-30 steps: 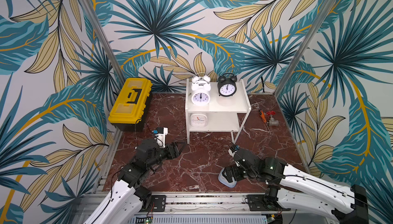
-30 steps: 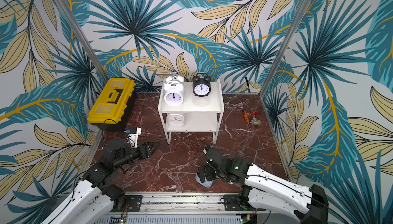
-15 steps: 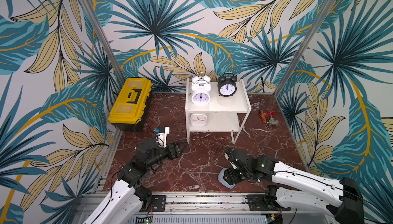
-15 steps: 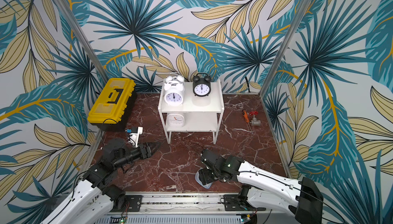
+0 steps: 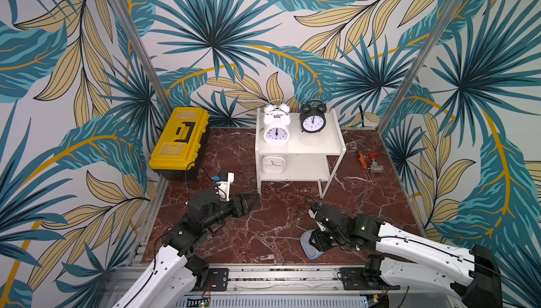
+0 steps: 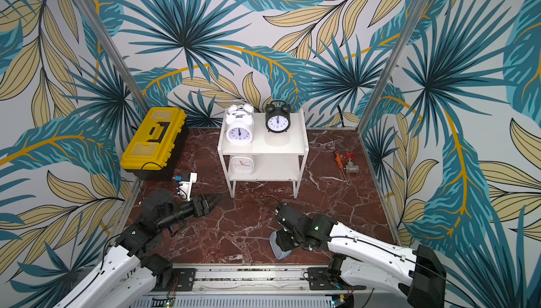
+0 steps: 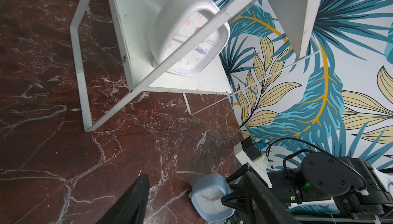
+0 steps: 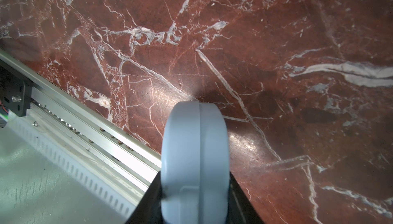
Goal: Place the alarm clocks on the shelf by style
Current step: Pick up the alarm from the center of the board.
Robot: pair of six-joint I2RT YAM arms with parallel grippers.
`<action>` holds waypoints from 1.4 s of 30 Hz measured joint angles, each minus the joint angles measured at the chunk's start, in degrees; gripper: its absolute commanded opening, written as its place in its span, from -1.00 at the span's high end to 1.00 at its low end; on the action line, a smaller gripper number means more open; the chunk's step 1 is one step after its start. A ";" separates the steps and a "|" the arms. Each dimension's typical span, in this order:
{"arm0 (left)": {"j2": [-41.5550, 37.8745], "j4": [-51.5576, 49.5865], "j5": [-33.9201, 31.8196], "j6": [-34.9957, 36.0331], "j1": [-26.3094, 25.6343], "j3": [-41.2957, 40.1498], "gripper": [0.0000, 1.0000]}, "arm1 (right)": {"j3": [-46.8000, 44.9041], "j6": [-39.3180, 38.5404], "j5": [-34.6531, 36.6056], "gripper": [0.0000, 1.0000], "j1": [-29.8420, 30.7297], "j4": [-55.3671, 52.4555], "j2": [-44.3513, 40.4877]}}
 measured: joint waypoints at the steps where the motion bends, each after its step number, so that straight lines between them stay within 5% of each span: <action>1: -0.11 0.02 -0.02 0.00 0.00 0.00 -0.46 | 0.02 0.00 0.00 0.60 0.00 0.31 -0.02; 16: -2.97 0.00 2.14 0.98 0.00 2.97 -0.77 | 5.25 -1.77 0.02 0.64 -0.39 11.50 -8.79; 27: 3.08 15.06 17.97 -4.92 -0.20 2.86 -0.95 | 9.73 -1.14 -23.21 0.68 -13.46 28.04 -5.60; 34: 5.68 22.40 22.12 -8.74 -0.74 1.90 -0.85 | 10.80 2.32 -35.54 0.69 -14.80 37.22 -1.25; 42: 6.82 27.12 25.90 -12.15 -0.74 1.25 -0.61 | 10.80 4.42 -40.87 0.69 -15.02 41.83 -0.72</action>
